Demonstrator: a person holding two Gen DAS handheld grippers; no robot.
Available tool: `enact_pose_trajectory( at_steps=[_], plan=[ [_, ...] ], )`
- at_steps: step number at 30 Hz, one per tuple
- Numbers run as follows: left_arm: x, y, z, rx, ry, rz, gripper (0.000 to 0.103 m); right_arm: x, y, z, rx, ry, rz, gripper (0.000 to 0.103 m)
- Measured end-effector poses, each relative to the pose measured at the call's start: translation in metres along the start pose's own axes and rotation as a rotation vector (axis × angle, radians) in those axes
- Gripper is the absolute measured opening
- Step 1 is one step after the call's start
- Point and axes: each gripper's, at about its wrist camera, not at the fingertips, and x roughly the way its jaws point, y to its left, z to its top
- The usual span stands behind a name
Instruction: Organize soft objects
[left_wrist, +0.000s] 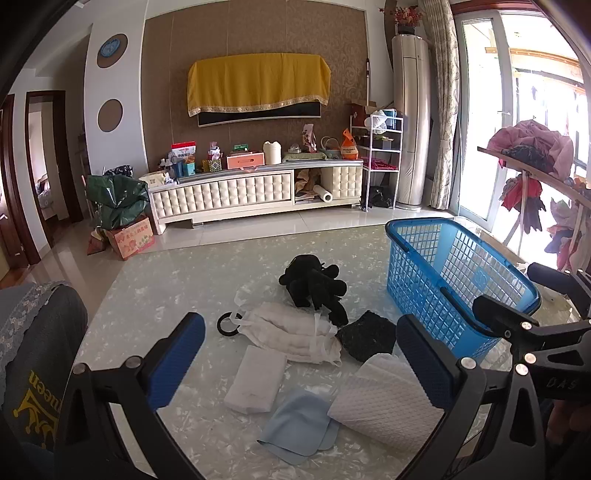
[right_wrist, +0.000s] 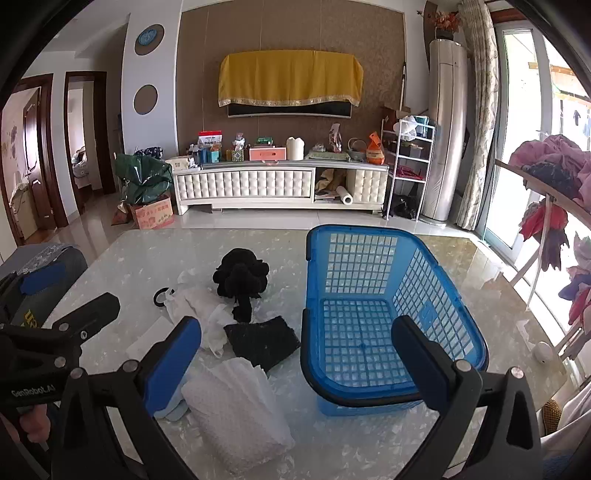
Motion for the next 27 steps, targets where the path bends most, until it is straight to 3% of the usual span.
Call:
enact_pose_trajectory(
  at_steps=[27],
  plan=[
    [-0.0017,-0.0045,0.0015,0.031,0.001,0.000,0.103,-0.0025,-0.0045,0.0010,0.002,0.012,0.009,0.103]
  ],
)
